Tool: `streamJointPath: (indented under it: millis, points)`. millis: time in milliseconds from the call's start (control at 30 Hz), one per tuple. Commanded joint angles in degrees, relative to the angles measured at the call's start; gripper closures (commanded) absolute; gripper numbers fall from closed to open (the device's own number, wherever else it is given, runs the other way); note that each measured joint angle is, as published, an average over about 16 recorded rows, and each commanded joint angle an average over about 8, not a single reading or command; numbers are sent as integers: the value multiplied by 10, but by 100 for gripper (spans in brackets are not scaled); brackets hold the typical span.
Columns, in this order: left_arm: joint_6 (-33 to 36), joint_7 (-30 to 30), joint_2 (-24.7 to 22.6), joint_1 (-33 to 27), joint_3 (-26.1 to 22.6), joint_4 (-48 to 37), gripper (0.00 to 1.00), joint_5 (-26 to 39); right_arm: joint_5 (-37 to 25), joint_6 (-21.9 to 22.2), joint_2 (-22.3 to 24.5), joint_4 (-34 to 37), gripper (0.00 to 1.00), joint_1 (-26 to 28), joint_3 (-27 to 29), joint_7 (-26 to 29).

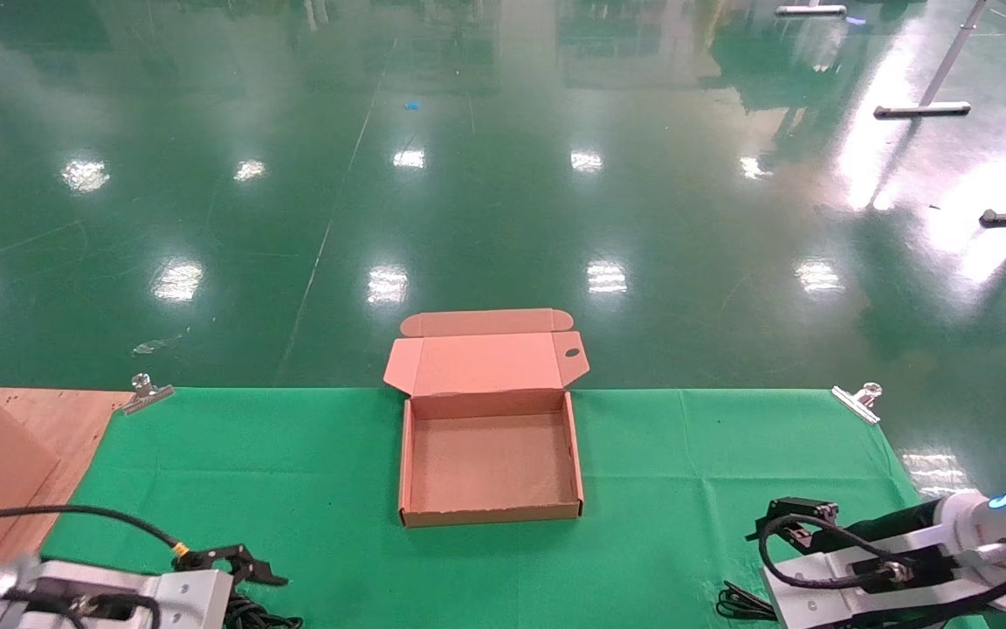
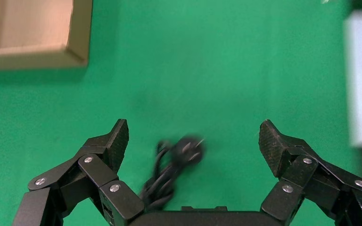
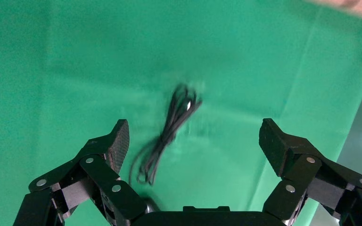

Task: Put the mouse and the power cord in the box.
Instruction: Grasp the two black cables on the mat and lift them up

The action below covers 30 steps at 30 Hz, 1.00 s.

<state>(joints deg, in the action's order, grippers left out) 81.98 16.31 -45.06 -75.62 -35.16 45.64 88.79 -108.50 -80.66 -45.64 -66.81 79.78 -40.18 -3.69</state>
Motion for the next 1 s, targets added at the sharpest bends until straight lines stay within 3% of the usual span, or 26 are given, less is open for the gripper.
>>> streamJointPath:
  millis: [33, 233, 567, 633, 700, 867, 933, 1000]
  points:
    - [-16, 33, -15, -18, -15, -22, 0, 41, -37, 13, -10, 10, 0, 1, -13, -5]
    - [-50, 114, -60, -57, -45, -108, 0, 104, -88, 70, -37, 95, 0, -5, -30, -42]
    - [-94, 200, -110, -101, -54, -255, 0, 127, -75, 125, -94, 261, 0, 11, -28, -120]
    - [-101, 213, -116, -107, -54, -278, 10, 127, -71, 131, -103, 290, 0, 15, -27, -136]
    - [-107, 226, -121, -112, -54, -298, 35, 129, -67, 135, -112, 318, 17, 20, -26, -151]
    - [-119, 252, -131, -125, -57, -338, 95, 134, -60, 142, -132, 376, 79, 34, -25, -185]
    - [-123, 261, -134, -129, -58, -352, 100, 136, -58, 144, -140, 395, 98, 40, -25, -197]
    - [-127, 268, -136, -132, -58, -366, 100, 136, -56, 146, -147, 413, 100, 45, -24, -208]
